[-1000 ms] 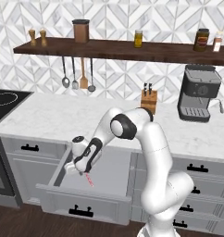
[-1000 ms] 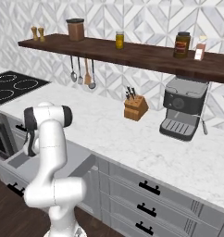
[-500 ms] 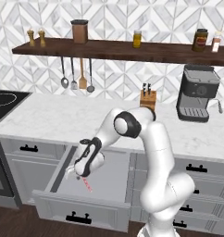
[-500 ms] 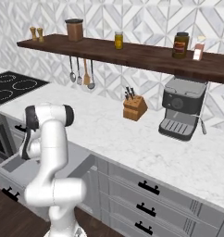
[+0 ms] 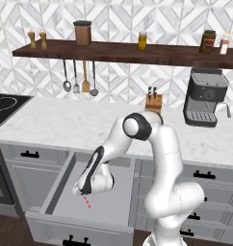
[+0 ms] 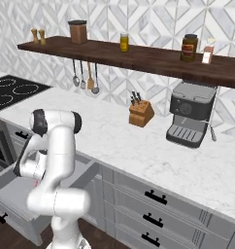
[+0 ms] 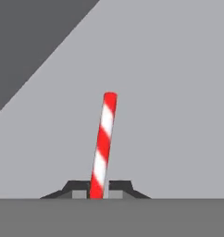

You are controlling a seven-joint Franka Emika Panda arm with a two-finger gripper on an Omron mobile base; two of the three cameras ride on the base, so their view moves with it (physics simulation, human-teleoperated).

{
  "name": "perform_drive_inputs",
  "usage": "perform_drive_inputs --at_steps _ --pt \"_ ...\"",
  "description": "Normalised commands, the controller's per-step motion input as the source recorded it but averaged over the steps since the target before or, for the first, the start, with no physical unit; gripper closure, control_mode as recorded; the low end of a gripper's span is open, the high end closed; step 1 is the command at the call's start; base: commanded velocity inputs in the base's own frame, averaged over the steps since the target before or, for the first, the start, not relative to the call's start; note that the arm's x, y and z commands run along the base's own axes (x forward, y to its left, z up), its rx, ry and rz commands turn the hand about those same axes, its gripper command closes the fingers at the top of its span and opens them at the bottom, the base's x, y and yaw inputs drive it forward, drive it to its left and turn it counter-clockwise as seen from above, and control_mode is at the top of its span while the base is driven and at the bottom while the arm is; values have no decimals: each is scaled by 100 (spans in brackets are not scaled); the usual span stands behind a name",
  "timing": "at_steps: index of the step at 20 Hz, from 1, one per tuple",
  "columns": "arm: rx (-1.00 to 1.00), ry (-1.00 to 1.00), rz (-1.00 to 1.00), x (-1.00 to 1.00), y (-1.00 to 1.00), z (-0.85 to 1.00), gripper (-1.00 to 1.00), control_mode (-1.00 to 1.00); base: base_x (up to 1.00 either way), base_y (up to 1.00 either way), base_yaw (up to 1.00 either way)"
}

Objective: Take a straw from the drawer in front and place it inside the glass cup on the dining counter.

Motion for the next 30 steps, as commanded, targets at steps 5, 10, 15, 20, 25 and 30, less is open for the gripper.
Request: perform_drive_inputs --at_steps 5,10,15,20,25,30 --pt "-58 -7 -6 -83 64 -57 100 -100 0 0 0" --pt "-18 2 -16 -70 33 8 100 -100 0 0 0" --pt "9 3 -16 -39 0 80 100 -100 0 0 0" --pt "11 -4 -8 -37 -18 100 100 -100 0 0 0" --pt "11 -9 -9 -21 -63 100 100 -100 0 0 0" --pt "13 -34 -6 0 -88 100 100 -100 0 0 0"
